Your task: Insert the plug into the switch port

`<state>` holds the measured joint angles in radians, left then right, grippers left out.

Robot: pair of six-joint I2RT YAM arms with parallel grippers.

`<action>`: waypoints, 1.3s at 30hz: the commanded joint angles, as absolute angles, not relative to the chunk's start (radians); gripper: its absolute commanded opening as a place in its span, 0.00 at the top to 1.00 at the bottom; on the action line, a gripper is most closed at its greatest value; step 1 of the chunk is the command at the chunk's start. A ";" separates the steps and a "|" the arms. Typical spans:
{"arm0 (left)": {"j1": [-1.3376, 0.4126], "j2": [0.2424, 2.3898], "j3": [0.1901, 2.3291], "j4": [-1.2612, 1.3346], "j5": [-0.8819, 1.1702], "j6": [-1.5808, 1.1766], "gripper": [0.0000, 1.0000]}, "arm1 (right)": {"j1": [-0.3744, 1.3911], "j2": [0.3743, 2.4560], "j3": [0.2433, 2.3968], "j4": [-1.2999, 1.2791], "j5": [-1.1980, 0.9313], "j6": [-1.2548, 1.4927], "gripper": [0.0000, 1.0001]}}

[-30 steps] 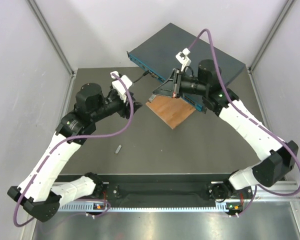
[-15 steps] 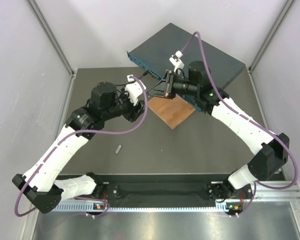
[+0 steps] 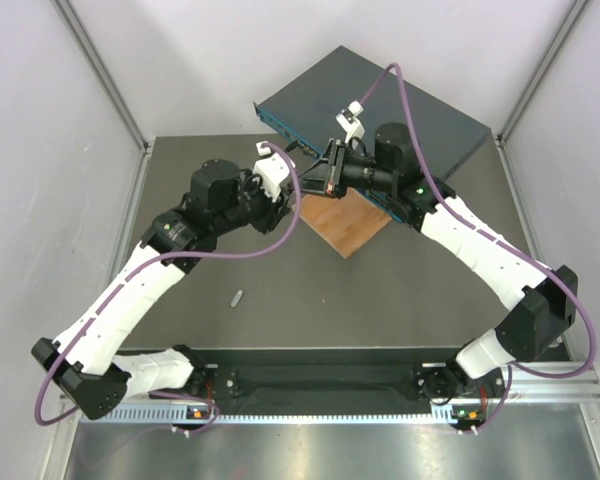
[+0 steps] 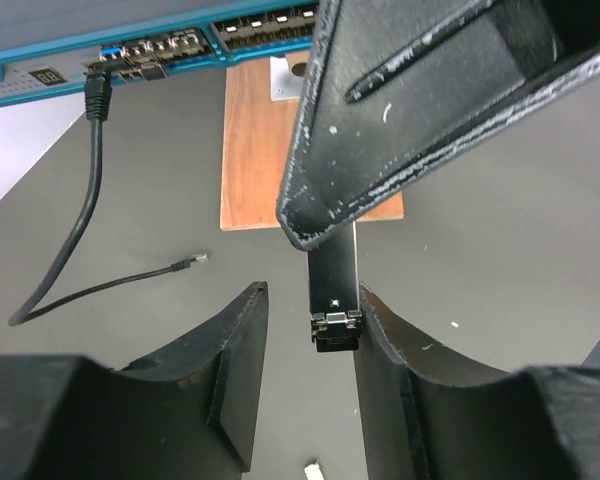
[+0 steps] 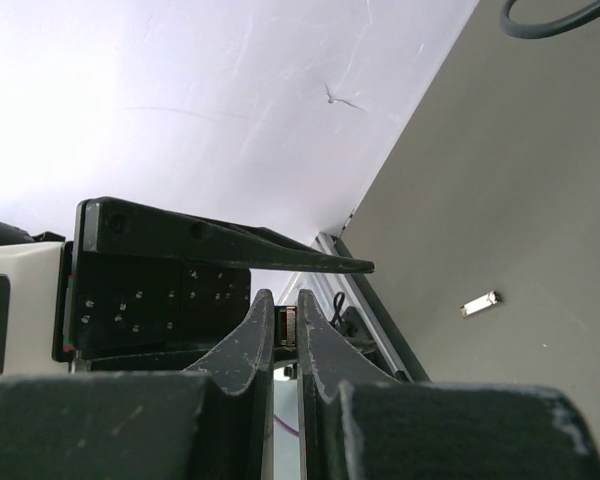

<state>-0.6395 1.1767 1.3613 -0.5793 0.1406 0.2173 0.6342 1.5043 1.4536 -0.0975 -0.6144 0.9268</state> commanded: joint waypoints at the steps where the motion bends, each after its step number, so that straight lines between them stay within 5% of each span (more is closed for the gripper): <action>1: -0.644 1.169 1.384 -0.496 0.123 0.190 0.59 | 0.652 1.494 1.463 -0.045 -0.621 0.951 1.00; 6: -0.644 1.169 1.378 -0.483 0.132 0.176 0.79 | 0.653 1.496 1.454 -0.041 -0.623 0.959 1.00; 9: -0.644 1.164 1.373 -0.480 0.135 0.176 1.00 | 0.653 1.493 1.456 -0.034 -0.624 0.954 1.00; 10: -0.644 1.163 1.371 -0.480 0.140 0.173 1.00 | 0.655 1.493 1.456 -0.034 -0.626 0.951 1.00; 12: -0.643 1.154 1.364 -0.483 0.146 0.167 1.00 | 0.652 1.489 1.459 -0.037 -0.624 0.937 0.81; 13: -0.644 1.151 1.359 -0.486 0.150 0.166 1.00 | 0.649 1.485 1.462 -0.041 -0.623 0.930 0.55; 14: -0.644 1.144 1.356 -0.491 0.150 0.157 1.00 | 0.640 1.482 1.471 -0.052 -0.623 0.913 0.45; 17: -0.643 1.126 1.335 -0.515 0.150 0.138 1.00 | 0.606 1.462 1.502 -0.073 -0.623 0.861 0.29; 28: -0.629 1.274 1.500 -0.741 0.196 0.135 1.00 | 0.387 1.267 1.574 -0.202 -0.638 0.580 0.10; 39: -0.584 1.578 1.868 -1.009 0.199 0.215 1.00 | -0.208 1.080 1.485 -0.541 -0.836 0.472 0.01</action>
